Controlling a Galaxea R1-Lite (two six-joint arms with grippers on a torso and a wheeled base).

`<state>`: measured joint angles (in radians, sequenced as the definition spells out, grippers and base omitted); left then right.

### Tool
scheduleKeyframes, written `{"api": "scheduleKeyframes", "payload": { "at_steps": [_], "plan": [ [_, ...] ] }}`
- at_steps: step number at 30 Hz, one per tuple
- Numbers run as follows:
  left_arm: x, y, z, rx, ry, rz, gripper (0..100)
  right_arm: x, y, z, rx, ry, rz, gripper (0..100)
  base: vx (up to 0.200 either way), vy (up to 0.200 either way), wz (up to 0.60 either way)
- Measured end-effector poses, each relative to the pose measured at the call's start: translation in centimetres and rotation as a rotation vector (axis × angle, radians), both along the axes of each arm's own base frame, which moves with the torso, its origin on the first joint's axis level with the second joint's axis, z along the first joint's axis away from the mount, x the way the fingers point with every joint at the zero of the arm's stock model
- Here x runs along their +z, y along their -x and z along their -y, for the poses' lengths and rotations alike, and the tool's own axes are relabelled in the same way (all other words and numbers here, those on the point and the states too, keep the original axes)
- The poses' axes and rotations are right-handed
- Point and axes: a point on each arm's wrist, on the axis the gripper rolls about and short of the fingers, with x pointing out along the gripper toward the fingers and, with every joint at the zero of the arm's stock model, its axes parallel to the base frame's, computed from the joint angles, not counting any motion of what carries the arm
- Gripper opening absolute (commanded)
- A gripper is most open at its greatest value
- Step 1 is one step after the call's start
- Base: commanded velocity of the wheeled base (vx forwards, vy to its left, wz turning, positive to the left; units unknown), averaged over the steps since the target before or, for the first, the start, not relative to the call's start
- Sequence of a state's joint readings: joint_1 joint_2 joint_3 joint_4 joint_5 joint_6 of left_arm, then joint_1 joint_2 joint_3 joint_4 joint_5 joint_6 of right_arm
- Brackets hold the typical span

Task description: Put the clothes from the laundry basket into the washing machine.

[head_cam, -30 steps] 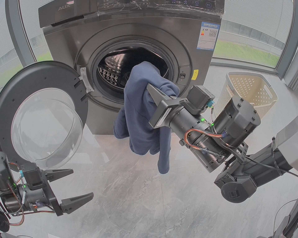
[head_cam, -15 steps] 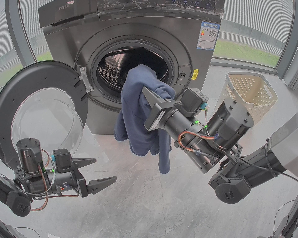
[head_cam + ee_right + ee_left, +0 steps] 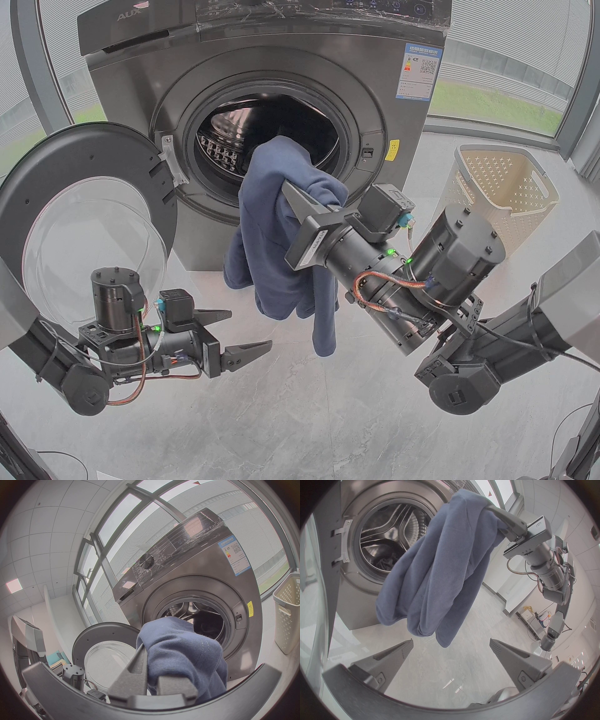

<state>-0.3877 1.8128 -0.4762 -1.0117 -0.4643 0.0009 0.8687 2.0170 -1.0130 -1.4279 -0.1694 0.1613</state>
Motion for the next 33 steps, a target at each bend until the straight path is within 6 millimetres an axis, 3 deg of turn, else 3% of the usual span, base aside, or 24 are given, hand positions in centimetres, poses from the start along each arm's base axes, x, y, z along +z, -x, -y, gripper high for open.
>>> {"api": "scheduleKeyframes", "payload": {
  "at_steps": [24,25,33],
  "plan": [
    [-3.9,-6.3,3.3,0.062,0.05,0.097,100,0.0,0.9,-0.7,0.024,-0.004,0.002,0,0.0,0.0,0.0],
    [-4.0,-6.5,3.3,0.067,0.049,0.098,0,0.0,0.9,-0.7,0.024,-0.004,0.002,0,0.0,0.0,0.0],
    [-3.7,-7.1,3.8,0.1,0.083,0.147,0,0.0,0.9,-0.6,0.022,-0.014,0.009,0,0.0,0.0,0.0]
  ]
}}
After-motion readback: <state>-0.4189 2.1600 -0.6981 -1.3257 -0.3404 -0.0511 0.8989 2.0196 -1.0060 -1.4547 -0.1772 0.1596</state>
